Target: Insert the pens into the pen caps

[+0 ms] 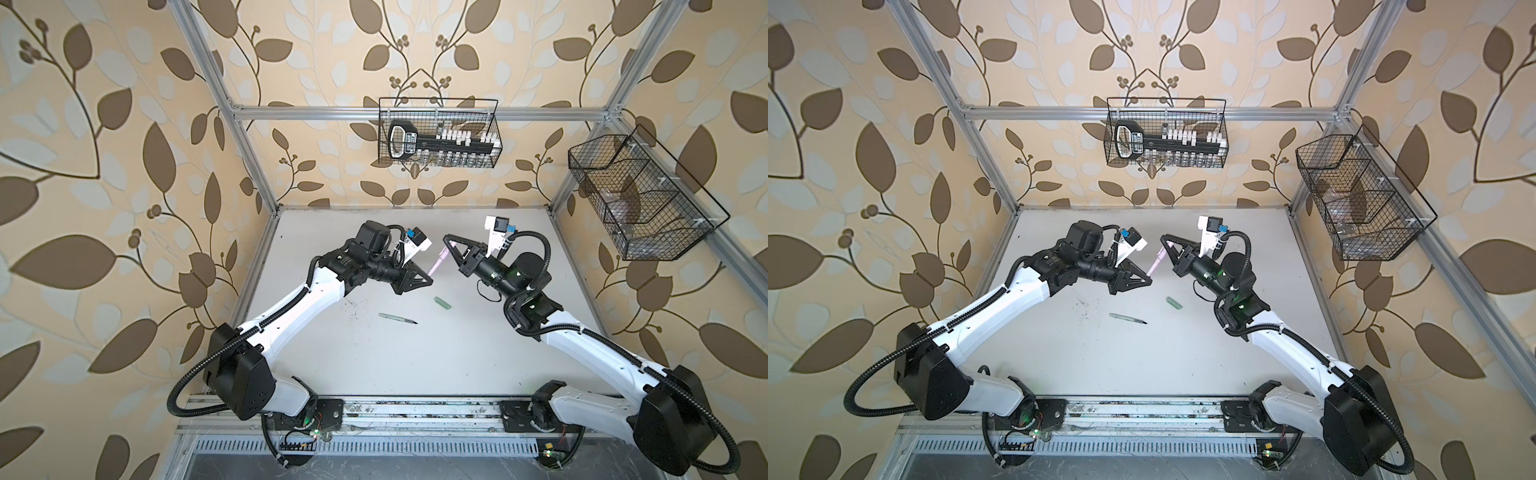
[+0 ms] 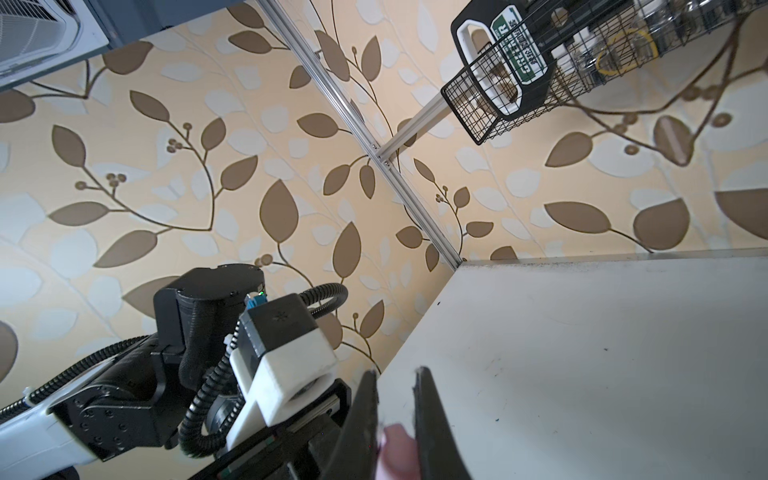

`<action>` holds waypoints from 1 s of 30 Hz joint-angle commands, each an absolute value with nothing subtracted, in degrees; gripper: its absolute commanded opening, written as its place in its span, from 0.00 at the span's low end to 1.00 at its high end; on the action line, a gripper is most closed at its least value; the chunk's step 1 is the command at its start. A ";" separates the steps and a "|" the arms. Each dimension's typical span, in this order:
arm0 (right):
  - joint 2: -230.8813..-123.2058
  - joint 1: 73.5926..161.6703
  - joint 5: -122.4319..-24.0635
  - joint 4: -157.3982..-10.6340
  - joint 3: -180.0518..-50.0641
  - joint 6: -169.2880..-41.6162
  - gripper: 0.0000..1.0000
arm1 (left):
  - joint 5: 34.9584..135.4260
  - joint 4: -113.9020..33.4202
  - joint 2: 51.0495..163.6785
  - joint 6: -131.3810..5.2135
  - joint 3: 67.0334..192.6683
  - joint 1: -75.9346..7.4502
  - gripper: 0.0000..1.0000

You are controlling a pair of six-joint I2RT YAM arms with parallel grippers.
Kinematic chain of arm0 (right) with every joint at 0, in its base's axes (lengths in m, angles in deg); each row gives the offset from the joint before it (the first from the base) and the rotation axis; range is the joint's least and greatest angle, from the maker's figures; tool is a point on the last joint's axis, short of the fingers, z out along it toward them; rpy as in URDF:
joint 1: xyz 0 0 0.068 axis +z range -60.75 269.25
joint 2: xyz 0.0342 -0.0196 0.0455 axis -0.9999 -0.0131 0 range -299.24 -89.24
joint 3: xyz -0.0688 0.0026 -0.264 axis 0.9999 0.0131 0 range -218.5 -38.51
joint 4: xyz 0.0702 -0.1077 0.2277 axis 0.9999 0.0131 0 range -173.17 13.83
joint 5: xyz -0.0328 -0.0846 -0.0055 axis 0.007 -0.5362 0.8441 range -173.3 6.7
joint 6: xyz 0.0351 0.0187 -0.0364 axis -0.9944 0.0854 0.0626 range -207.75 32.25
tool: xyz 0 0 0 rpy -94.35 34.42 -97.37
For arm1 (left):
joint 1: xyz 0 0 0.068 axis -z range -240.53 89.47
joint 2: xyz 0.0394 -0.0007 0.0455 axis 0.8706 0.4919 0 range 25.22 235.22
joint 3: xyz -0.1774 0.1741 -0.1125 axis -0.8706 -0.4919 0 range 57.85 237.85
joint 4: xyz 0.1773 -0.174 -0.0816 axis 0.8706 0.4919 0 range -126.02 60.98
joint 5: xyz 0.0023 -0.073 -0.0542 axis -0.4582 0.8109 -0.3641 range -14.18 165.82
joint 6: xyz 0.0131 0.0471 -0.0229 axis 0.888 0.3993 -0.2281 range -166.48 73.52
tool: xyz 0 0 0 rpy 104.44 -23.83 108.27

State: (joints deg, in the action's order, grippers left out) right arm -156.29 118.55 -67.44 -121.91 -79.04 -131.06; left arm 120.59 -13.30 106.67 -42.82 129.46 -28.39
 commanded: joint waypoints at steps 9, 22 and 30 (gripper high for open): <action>-159.45 125.82 -55.42 -104.09 -75.77 -129.29 0.00 | 118.80 -40.71 104.44 -47.73 137.68 -31.23 0.00; -150.66 119.95 -57.23 -90.58 -83.57 -120.85 0.52 | 121.89 -34.26 101.57 -47.45 129.27 -31.24 0.00; -146.12 117.67 -55.58 -90.49 -83.82 -117.34 0.69 | 123.21 -36.00 98.30 -52.14 118.82 -30.85 0.00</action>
State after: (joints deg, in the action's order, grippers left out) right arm -146.91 118.31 -57.87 -91.64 -83.50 -119.43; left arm 122.02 -32.75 99.52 -49.70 120.94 -31.21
